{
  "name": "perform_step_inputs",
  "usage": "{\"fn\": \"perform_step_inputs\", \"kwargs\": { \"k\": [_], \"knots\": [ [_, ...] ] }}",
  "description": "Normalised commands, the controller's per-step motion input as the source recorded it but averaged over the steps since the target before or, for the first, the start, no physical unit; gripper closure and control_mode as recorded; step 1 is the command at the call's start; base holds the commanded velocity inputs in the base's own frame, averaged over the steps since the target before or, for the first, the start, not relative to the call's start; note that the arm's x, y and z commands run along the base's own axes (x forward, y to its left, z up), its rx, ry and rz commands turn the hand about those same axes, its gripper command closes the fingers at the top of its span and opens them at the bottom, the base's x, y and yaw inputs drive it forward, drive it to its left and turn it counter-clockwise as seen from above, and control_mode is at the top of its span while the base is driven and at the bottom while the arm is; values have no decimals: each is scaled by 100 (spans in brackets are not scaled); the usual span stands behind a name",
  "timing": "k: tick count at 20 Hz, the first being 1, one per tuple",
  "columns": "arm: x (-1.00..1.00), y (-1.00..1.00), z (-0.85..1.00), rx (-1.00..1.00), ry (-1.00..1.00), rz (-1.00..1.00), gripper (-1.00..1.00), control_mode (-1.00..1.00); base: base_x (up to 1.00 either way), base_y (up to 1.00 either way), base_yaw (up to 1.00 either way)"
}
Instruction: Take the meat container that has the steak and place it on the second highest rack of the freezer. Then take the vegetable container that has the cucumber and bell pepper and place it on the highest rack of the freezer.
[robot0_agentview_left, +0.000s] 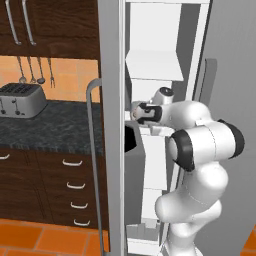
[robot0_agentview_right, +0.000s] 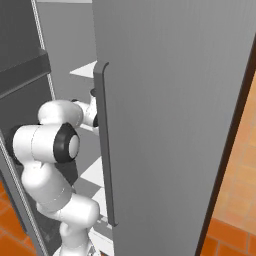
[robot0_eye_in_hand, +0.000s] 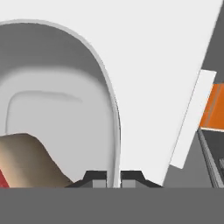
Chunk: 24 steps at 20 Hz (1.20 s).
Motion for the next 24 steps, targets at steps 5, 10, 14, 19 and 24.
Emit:
{"fn": "perform_step_inputs", "kwargs": {
  "k": [5,10,14,19,24],
  "knots": [
    [58,0,-67,-6,10,0,100,-100,0,0,0],
    [0,0,-31,-1,1,0,-100,-100,0,0,0],
    [-79,0,0,0,-9,1,-100,-100,0,0,0],
    [-99,-3,15,2,-12,5,-100,-100,0,0,0],
    [-100,-3,46,3,-9,6,-100,-100,0,0,0]
  ]
}}
